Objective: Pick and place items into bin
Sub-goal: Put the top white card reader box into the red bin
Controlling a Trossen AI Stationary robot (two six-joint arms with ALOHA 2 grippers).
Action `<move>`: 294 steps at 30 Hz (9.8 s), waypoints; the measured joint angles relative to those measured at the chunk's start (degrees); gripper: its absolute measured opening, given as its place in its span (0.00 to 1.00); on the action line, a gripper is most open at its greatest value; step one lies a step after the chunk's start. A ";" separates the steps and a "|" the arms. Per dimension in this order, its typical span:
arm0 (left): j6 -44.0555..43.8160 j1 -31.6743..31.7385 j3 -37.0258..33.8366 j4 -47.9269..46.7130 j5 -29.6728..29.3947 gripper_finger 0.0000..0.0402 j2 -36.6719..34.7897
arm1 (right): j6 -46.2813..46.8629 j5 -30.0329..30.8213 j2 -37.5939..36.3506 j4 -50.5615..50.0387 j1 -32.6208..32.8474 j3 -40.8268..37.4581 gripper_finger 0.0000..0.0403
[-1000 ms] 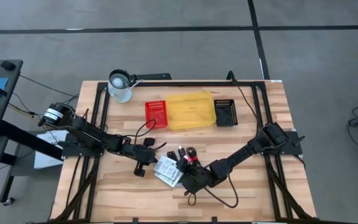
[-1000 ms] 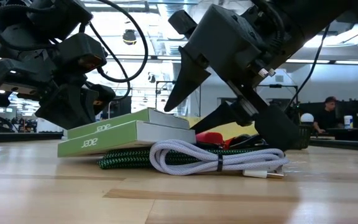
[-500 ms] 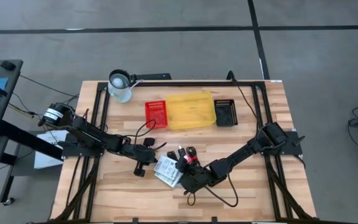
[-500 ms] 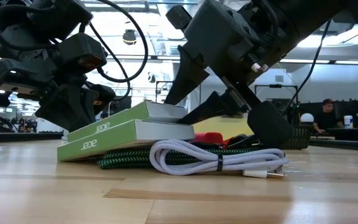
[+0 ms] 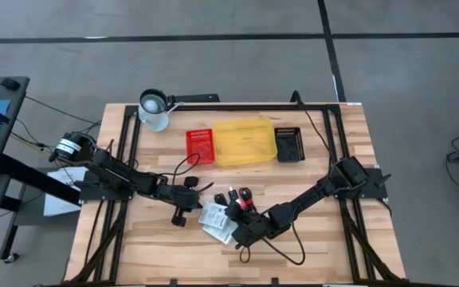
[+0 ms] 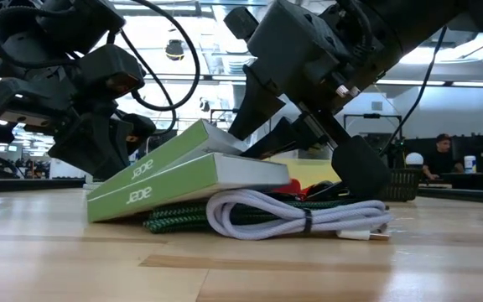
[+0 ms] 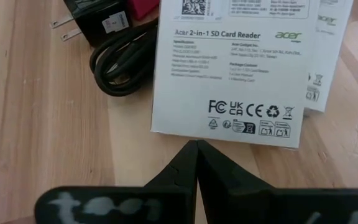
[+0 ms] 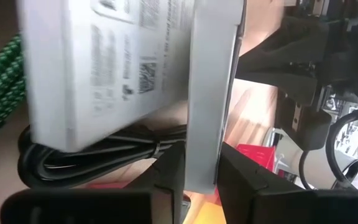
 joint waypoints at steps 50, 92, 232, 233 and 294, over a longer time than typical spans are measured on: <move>24.49 -10.22 0.00 -4.72 -31.57 0.26 -14.38 | 14.54 14.09 -0.37 -24.50 5.11 16.00 0.16; 40.11 -11.63 -0.06 2.56 -46.56 0.30 -14.36 | 26.03 17.71 -0.39 -39.20 -1.41 28.33 0.16; 18.80 -7.17 -0.13 1.80 -62.06 0.09 -14.38 | 30.72 25.62 -0.50 -47.30 3.29 28.26 0.55; 16.86 -6.31 -0.11 1.80 -61.30 0.09 -14.38 | 31.93 26.03 -0.77 -48.63 3.70 28.25 0.54; 35.13 27.54 35.65 -69.39 -16.43 0.09 -14.34 | 74.18 10.84 -6.45 -86.23 1.22 28.28 0.54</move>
